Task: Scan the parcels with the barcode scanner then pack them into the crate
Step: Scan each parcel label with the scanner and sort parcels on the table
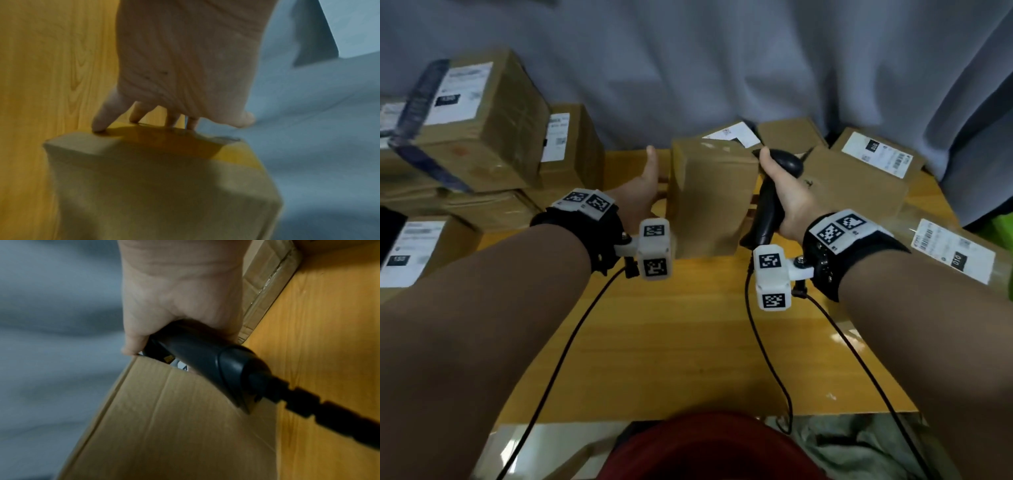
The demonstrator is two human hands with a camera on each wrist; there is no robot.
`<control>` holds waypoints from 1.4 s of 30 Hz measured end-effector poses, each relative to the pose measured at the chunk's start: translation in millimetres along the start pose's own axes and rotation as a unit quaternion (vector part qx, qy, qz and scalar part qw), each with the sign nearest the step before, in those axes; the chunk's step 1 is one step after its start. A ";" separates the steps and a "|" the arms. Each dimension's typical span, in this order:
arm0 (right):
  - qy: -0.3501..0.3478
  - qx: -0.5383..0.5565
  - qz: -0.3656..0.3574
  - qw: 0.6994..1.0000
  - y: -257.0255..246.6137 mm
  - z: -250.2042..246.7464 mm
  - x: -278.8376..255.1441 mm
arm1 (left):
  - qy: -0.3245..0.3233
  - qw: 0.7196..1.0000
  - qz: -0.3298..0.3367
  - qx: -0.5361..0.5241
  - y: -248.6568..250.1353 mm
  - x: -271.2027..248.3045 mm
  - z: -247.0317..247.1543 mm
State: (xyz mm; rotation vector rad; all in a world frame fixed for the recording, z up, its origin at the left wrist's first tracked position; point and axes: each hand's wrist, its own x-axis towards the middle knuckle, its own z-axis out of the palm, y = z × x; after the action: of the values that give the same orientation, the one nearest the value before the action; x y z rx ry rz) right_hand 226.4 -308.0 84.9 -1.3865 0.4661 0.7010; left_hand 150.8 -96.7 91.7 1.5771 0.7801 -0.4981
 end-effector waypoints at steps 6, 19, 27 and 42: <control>-0.041 -0.009 -0.019 0.999 10.7 -9.1 -0.8 | 0.004 0.991 0.041 -0.124 -11.3 -9.1 17.1; -0.108 -0.136 -0.087 0.981 16.3 -10.7 -4.3 | 0.033 0.983 0.112 -0.139 -14.5 -5.3 24.5; -0.152 -0.177 -0.110 0.966 16.1 -13.5 -7.4 | 0.031 0.996 0.039 -0.071 -15.2 -7.9 2.6; -0.039 -0.036 -0.122 0.991 34.9 11.7 -10.5 | 0.116 0.972 0.081 -0.188 -20.0 3.1 6.9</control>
State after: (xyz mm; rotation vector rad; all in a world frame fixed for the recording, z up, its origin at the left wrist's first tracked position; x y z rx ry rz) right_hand 193.5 -297.1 68.5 -1.4492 0.2059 0.5728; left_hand 139.1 -102.3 74.6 1.3399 0.8571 -0.0379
